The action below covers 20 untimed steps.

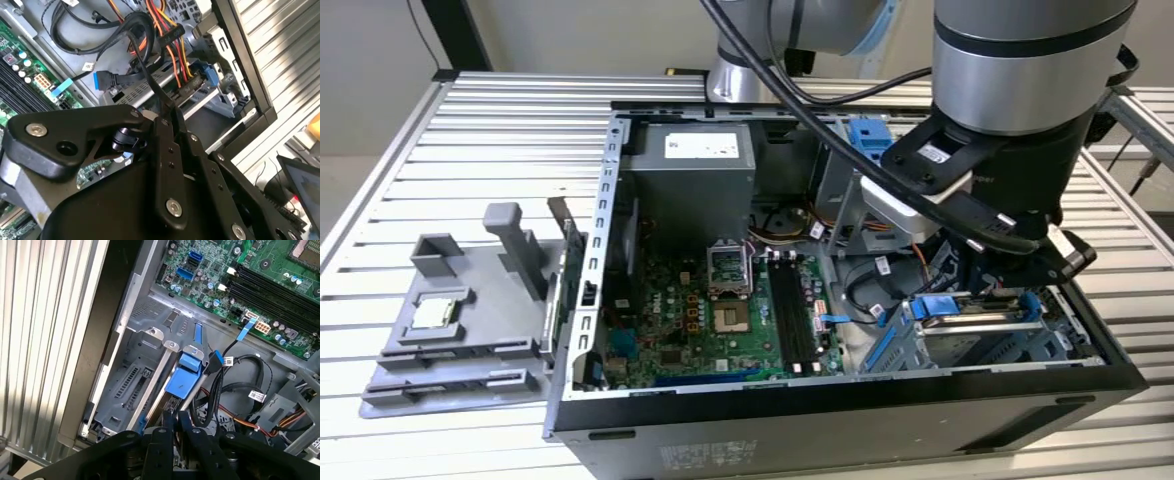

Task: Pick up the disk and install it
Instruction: 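Insert the second disk wire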

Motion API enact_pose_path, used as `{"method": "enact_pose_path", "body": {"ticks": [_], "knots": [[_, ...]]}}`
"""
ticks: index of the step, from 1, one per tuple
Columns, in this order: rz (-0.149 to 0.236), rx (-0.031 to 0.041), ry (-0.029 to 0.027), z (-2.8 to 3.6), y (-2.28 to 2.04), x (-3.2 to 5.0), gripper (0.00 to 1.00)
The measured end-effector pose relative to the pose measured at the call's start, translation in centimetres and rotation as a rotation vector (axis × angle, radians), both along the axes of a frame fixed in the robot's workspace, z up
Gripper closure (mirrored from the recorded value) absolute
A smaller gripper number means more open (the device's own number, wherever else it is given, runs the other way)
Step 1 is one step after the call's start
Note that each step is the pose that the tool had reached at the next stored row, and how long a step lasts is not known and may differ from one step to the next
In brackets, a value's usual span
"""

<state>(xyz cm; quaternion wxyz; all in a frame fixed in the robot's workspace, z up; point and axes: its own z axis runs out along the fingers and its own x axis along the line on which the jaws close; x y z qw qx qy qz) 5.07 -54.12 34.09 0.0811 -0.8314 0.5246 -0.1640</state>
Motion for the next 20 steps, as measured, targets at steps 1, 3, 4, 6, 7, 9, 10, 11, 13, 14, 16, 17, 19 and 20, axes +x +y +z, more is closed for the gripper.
{"method": "enact_pose_path", "body": {"ticks": [1, 3, 4, 6, 7, 9, 10, 11, 13, 14, 16, 17, 19, 20], "knots": [[0.0, 0.0007, 0.0001, 0.0, -0.01, 0.0, 1.0], [-0.001, 0.0069, -0.0001, -0.01, -0.18, -0.01, 1.0], [-0.004, 0.0091, 0.0, -0.02, -0.24, -0.02, 1.0], [-0.012, 0.0168, 0.0, -0.08, -0.32, -0.01, 1.0], [-0.016, 0.0217, 0.0, -0.1, -0.35, -0.01, 1.0], [-0.027, 0.0314, -0.0001, -0.19, -0.37, -0.01, 1.0], [-0.033, 0.035, -0.0002, -0.23, -0.38, -0.01, 1.0], [-0.039, 0.0378, -0.0003, -0.29, -0.39, -0.01, 1.0], [-0.053, 0.0419, -0.0003, -0.35, -0.41, -0.01, 1.0], [-0.059, 0.0446, -0.0004, -0.38, -0.42, -0.01, 1.0], [-0.073, 0.0536, -0.0004, -0.45, -0.43, -0.01, 1.0], [-0.079, 0.0605, -0.0004, -0.47, -0.43, -0.01, 1.0], [-0.09, 0.0763, 0.0, -0.48, -0.43, 0.0, 1.0], [-0.094, 0.0851, 0.0002, -0.48, -0.42, -0.01, 1.0]]}}
